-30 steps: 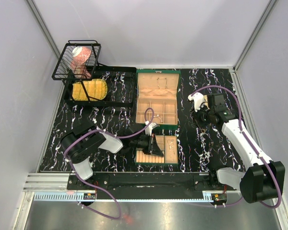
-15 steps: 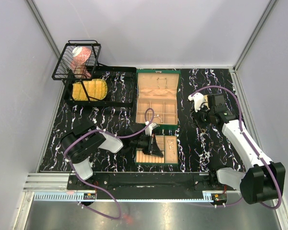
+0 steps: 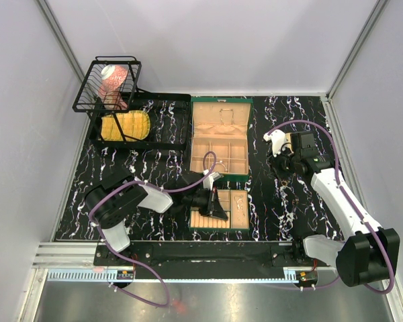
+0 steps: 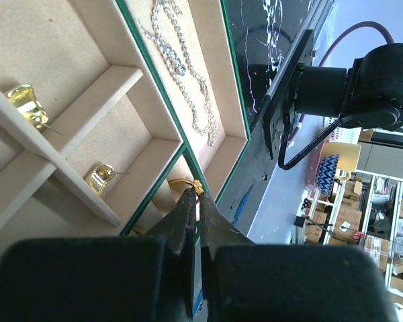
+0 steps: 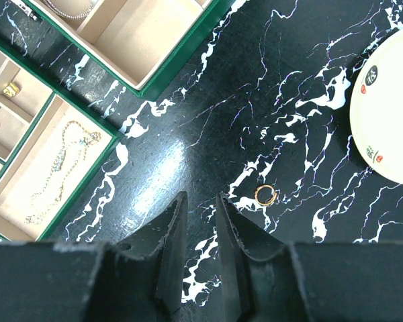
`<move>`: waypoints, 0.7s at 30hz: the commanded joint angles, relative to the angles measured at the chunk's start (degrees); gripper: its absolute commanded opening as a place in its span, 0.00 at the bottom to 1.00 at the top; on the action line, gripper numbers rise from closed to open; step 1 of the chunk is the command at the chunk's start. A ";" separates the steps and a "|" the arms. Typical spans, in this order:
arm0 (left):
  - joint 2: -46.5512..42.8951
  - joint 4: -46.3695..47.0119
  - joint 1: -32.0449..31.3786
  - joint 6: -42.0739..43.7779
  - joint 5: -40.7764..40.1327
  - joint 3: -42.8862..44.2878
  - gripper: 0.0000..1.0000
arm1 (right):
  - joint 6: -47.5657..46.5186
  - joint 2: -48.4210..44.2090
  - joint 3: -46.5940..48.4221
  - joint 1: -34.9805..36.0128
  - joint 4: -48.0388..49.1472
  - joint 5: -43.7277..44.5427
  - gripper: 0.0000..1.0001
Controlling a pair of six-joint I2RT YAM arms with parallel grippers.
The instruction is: Organize the mixed jewelry
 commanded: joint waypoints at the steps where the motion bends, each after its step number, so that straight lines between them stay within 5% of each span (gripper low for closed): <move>1: -0.34 -4.62 0.54 2.28 -2.78 0.58 0.00 | -0.80 -1.38 -0.05 -0.20 0.82 -0.16 0.30; 15: -0.16 -9.81 1.06 3.86 -2.43 2.25 0.22 | -0.89 -1.03 -0.05 -0.20 0.82 -0.07 0.30; 21: -0.69 -10.69 1.41 4.39 -1.99 2.60 0.25 | -0.89 -0.85 -0.14 -0.28 0.82 -0.07 0.30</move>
